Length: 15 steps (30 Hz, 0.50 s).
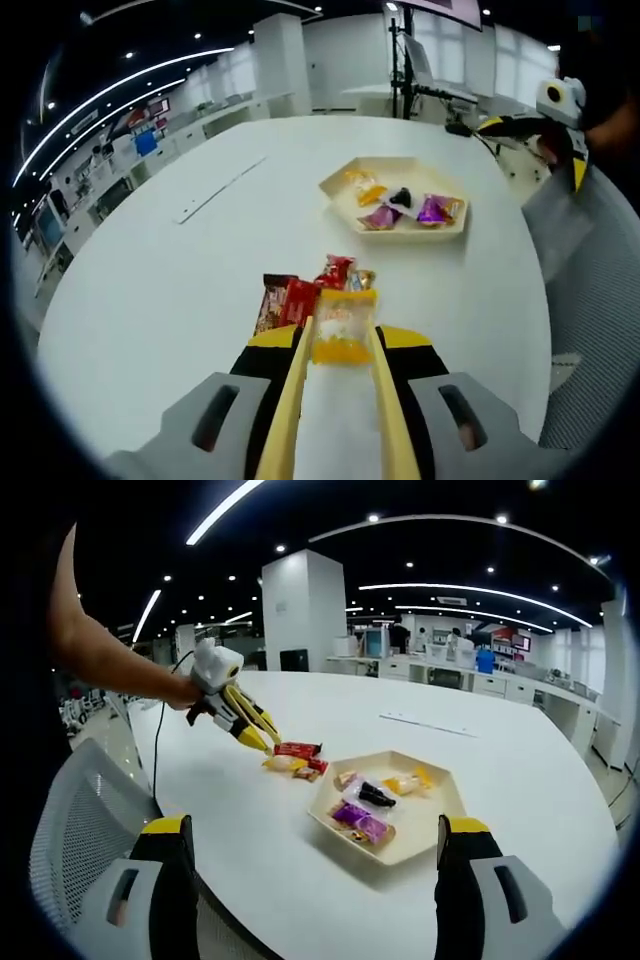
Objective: Place the target food into the container with the food tongs after gripping and lifting it, then release it inside without dropping or visibly crushing the food.
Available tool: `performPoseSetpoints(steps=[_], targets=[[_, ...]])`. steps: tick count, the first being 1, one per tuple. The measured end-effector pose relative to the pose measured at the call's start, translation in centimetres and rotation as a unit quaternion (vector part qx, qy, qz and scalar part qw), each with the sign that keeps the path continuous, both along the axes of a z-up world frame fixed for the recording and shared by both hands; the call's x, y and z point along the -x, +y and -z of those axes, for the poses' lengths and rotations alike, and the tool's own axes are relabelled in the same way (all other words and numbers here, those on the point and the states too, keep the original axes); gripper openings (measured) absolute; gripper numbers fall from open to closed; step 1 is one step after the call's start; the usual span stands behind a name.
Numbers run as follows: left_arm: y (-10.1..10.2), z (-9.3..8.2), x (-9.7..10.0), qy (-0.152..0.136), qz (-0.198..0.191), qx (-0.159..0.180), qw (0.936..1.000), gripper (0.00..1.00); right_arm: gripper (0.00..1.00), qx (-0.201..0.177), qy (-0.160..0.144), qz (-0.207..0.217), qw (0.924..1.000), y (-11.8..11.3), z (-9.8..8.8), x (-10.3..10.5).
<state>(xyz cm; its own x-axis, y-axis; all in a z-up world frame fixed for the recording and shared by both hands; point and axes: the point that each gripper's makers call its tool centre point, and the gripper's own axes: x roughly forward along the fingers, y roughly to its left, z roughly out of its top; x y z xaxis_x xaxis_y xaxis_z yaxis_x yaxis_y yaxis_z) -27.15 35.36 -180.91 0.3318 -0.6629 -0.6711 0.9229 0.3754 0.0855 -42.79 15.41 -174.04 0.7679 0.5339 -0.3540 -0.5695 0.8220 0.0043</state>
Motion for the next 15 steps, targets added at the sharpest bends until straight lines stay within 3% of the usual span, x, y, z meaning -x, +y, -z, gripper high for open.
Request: performPoseSetpoints(steps=[15], targets=[[-0.7,1.8,-0.7,0.008,0.004,-0.029,0.9995,0.26,0.99,0.001,-0.001,0.005,1.0,-0.2,0.0,0.0]])
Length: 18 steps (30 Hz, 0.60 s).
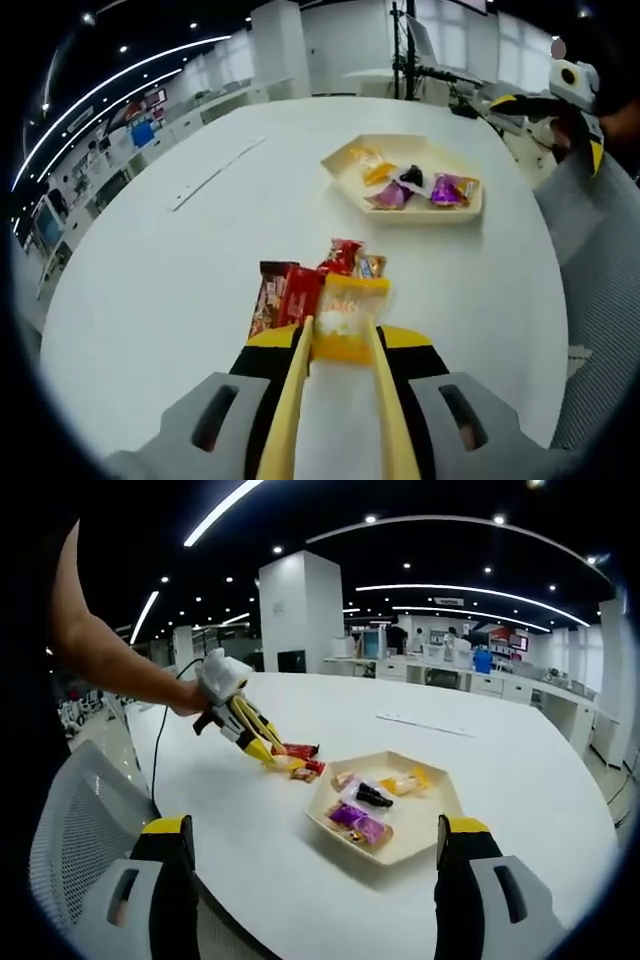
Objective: Place the target food into the container with the food tongs after gripping and lifting it, then release it inside without dropping or visibly crushing the food.
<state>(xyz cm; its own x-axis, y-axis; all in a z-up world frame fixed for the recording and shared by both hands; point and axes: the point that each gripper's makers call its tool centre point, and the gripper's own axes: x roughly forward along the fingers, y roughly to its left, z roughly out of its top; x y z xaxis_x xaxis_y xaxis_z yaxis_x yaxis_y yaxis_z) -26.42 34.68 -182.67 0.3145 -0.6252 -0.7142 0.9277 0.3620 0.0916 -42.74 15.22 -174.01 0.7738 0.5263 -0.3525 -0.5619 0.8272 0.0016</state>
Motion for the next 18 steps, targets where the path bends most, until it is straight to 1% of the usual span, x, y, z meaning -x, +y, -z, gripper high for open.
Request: performPoseSetpoints(steps=[3,7,11,13,18], targets=[[-0.14,0.25,-0.02,0.002,0.002,-0.005,1.0,0.26,0.99,0.001,0.001,0.0,1.0,-0.05,0.09,-0.02],[-0.42,0.41,-0.15,0.0,0.004,-0.02,0.9998,0.25,0.99,0.001,-0.001,-0.001,1.0,-0.03,0.04,-0.03],[-0.57,0.62,0.11,-0.003,0.002,-0.032,0.9995,0.22,0.98,0.0,0.0,0.001,1.0,-0.06,-0.02,-0.03],[-0.55,0.58,0.17,0.003,-0.006,-0.029,0.9996,0.2,0.98,0.0,0.0,0.0,1.0,-0.02,0.0,-0.01],[-0.66,0.15,0.25,0.004,-0.008,-0.027,0.9996,0.18,0.98,0.0,-0.001,0.001,1.0,-0.04,-0.05,-0.02]])
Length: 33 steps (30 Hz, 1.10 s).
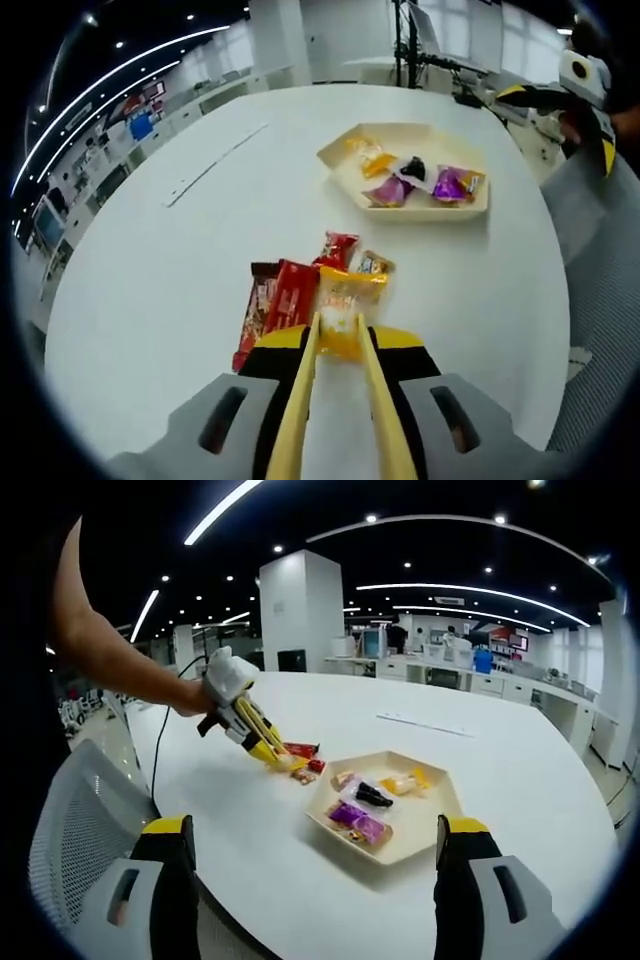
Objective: Place the target food into the container with the food tongs after gripping and lifting it, then release it inside without dropping or visibly crushing the food.
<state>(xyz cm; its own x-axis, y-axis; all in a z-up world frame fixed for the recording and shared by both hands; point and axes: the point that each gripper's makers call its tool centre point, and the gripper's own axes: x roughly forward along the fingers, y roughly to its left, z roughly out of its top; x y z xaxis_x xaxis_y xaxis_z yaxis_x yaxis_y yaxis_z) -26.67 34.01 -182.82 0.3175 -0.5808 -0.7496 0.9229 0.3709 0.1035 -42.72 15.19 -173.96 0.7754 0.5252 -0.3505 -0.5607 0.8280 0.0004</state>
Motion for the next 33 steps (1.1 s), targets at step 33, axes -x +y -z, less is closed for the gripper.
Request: performPoseSetpoints(steps=[33], targets=[[1.4,-5.1,-0.9,0.027,0.0,0.001,0.9996,0.18,0.99,0.0,-0.001,-0.003,1.0,0.1,0.0,0.0]])
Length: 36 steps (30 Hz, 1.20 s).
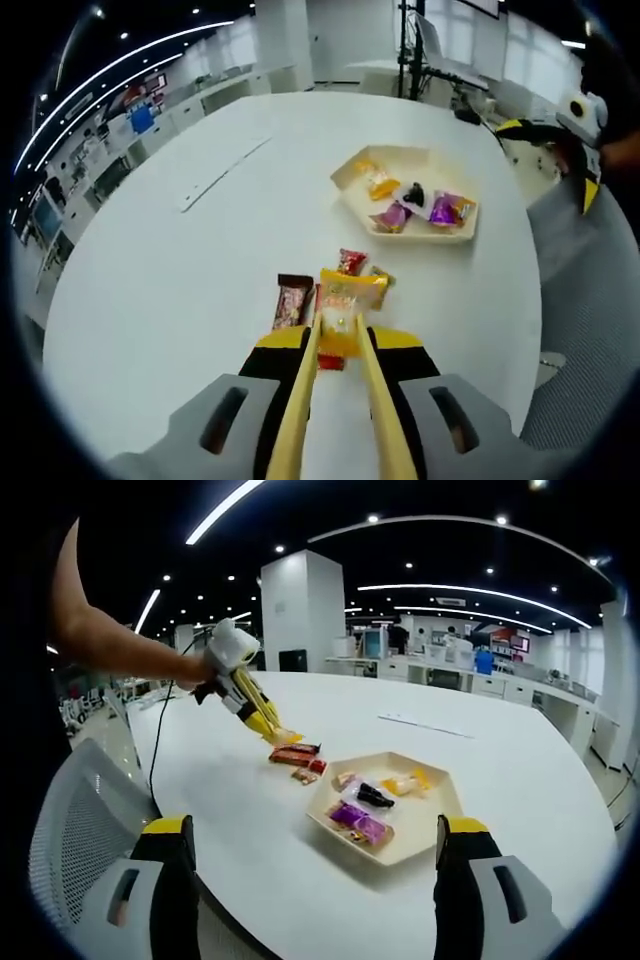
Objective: Place the target food into the container with the food tongs after gripping and lifting it, then release it inside without dropping or visibly crushing the food.
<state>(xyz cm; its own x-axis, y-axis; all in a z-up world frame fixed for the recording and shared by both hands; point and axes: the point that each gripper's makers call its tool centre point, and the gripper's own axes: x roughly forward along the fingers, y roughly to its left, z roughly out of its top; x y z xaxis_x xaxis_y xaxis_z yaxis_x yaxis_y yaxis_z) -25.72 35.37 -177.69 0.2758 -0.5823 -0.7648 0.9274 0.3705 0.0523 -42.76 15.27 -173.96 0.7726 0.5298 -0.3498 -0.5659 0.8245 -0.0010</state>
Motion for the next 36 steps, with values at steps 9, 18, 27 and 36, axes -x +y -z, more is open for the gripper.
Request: performPoseSetpoints(steps=[9,18,27,36], targets=[[0.5,-2.2,-1.3,-0.006,0.008,-0.016,0.9998,0.19,0.99,0.002,0.001,-0.001,1.0,0.0,0.1,0.0],[0.8,-3.1,-1.8,-0.013,0.015,-0.022,0.9996,0.19,0.99,0.002,-0.002,-0.001,1.0,0.0,0.0,0.0],[0.6,-3.3,-1.9,-0.01,0.022,-0.025,0.9994,0.19,1.0,0.004,-0.015,-0.008,0.9998,0.1,-0.3,-0.1],[-1.5,-3.3,-1.7,-0.008,0.038,-0.027,0.9989,0.19,1.0,0.009,-0.015,-0.008,0.9998,0.0,-0.3,-0.1]])
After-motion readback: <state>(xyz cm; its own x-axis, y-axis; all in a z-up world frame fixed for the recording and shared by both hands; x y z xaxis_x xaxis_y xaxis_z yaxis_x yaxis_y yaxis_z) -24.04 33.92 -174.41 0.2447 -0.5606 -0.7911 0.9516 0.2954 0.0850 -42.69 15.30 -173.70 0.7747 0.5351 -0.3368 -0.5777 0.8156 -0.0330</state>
